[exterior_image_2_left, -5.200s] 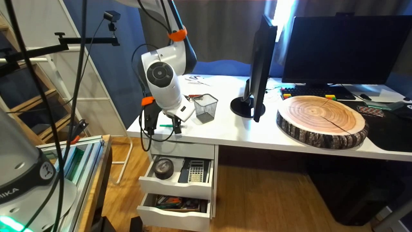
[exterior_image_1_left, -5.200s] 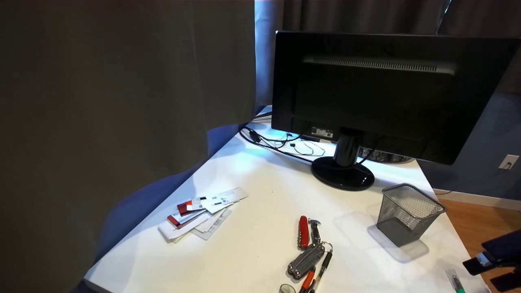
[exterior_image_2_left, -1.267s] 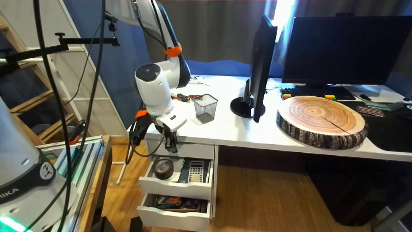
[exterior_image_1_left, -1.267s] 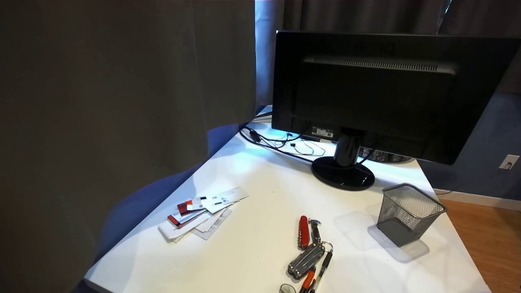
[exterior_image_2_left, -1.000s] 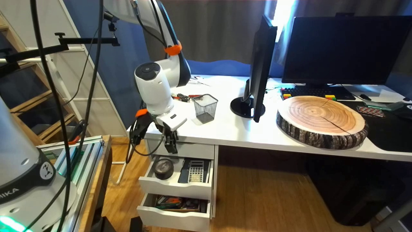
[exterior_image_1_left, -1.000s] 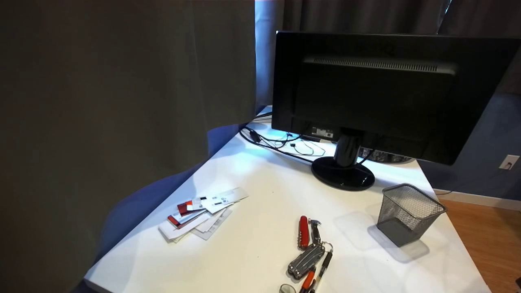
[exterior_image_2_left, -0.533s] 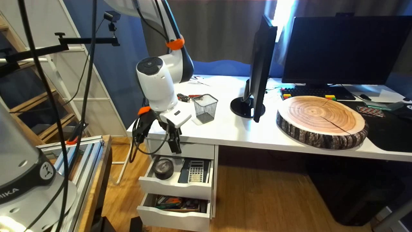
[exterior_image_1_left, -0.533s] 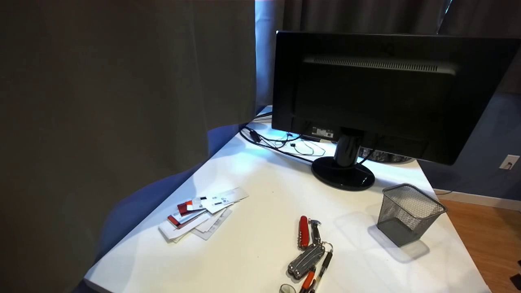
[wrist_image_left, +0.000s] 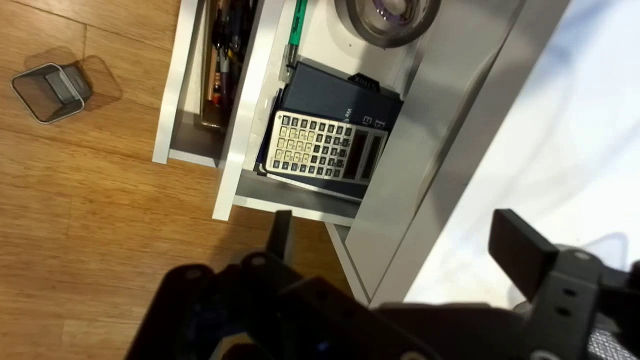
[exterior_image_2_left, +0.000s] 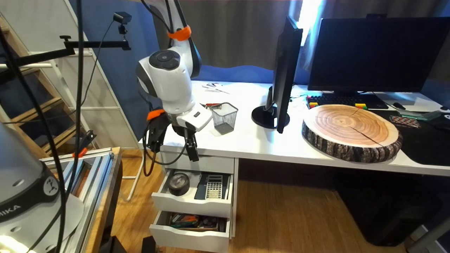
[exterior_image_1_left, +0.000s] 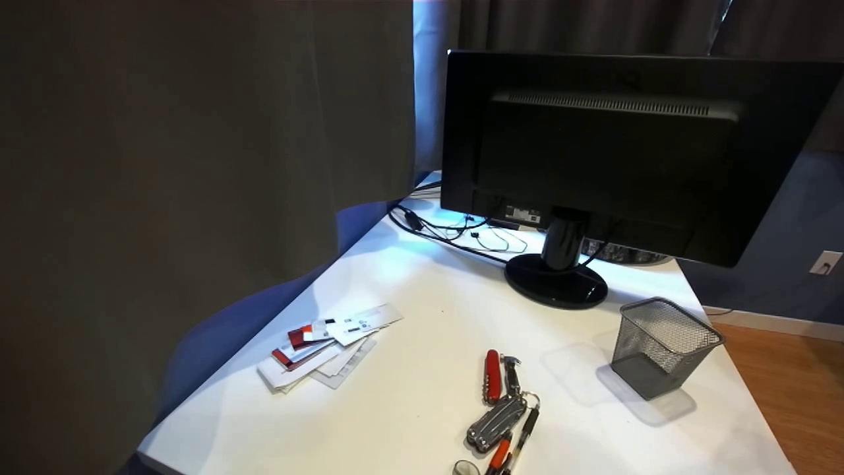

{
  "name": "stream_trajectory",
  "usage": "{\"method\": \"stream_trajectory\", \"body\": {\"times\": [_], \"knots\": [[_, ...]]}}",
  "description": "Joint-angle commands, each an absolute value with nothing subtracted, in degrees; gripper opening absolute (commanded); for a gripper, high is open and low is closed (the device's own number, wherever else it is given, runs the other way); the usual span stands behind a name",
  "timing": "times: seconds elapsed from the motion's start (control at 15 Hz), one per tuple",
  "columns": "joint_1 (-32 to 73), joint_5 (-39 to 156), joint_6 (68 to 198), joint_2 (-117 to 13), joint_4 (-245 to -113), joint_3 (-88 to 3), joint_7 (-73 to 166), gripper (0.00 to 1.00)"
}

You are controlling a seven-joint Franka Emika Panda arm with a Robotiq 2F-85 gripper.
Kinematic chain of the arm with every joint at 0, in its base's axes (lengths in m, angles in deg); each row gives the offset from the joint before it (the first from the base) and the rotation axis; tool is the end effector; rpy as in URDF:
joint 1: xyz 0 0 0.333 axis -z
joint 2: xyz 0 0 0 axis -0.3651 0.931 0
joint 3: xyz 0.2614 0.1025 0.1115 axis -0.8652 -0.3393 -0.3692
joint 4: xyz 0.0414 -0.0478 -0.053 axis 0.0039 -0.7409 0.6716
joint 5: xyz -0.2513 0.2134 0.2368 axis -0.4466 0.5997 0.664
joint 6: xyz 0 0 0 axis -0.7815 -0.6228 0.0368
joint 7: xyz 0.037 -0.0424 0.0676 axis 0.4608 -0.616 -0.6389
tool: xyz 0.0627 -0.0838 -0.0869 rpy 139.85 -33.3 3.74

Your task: Open the second drawer from the top and then put the green pen in the drawer

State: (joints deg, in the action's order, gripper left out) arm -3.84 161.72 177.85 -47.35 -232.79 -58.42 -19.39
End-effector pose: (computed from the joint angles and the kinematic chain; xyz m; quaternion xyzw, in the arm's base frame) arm 0.3359 0.1666 0.0762 -0.9922 0.0290 -0.0655 0.1017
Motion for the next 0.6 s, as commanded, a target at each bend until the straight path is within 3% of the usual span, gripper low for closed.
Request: {"method": "stream_trajectory", "body": {"times": [0.0, 0.53], "knots": [[-1.52, 150.14, 175.41, -52.88, -239.44, -61.37, -9.32, 1.0], [-2.96, 128.3, 164.67, -66.24, -247.8, -57.65, 6.79, 1.0]]}}
